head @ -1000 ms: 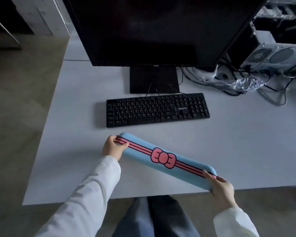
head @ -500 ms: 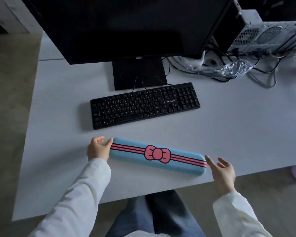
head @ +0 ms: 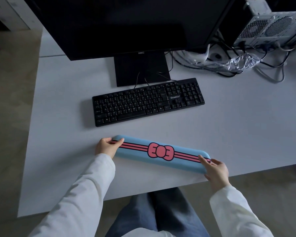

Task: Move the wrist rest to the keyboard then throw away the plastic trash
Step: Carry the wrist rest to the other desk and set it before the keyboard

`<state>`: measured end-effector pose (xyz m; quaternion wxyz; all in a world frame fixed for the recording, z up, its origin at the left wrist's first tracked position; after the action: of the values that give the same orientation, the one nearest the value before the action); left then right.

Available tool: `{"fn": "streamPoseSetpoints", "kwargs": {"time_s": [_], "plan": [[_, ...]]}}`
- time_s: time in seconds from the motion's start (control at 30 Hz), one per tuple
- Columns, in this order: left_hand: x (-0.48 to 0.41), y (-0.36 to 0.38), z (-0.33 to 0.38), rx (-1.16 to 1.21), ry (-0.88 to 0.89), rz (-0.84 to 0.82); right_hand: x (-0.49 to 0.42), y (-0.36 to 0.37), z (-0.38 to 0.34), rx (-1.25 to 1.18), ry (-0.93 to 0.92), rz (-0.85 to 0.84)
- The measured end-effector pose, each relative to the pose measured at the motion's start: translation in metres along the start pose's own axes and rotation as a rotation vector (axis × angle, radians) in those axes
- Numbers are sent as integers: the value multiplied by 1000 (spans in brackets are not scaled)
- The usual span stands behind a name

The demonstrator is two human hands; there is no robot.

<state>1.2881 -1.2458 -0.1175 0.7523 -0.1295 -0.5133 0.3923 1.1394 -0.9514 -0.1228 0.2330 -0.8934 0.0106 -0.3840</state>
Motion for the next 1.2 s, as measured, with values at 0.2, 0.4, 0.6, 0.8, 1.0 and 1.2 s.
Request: {"fn": "streamPoseSetpoints", "kwargs": {"time_s": [0.2, 0.4, 0.6, 0.8, 1.0, 1.2], "plan": [[-2, 0, -2, 27, 30, 15, -2, 1, -1, 16, -28, -2], [1, -3, -3, 102, 21, 13, -8, -6, -7, -120, -13, -89], [12, -3, -1, 234, 11, 92, -13, -3, -46, -107, -142, -115], [23, 7, 2, 332, -25, 154, -29, 5, -91, -38, -278, -179], [25, 21, -6, 398, -92, 207, -47, 10, -101, 137, -379, -227], [23, 26, -6, 392, -127, 256, -53, 17, -98, 203, -402, -211]]}}
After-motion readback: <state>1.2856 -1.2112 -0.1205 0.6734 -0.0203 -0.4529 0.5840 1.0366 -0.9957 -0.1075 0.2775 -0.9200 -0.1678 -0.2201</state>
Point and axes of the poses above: each hand's wrist, its own x-axis away from the middle knuckle, its own y-axis out of the palm, z = x × y, the point moved 1 cm from there along -x, towards the middle knuckle, and after that the axes turned 8 degrees about -x, right-handed, at the moved point
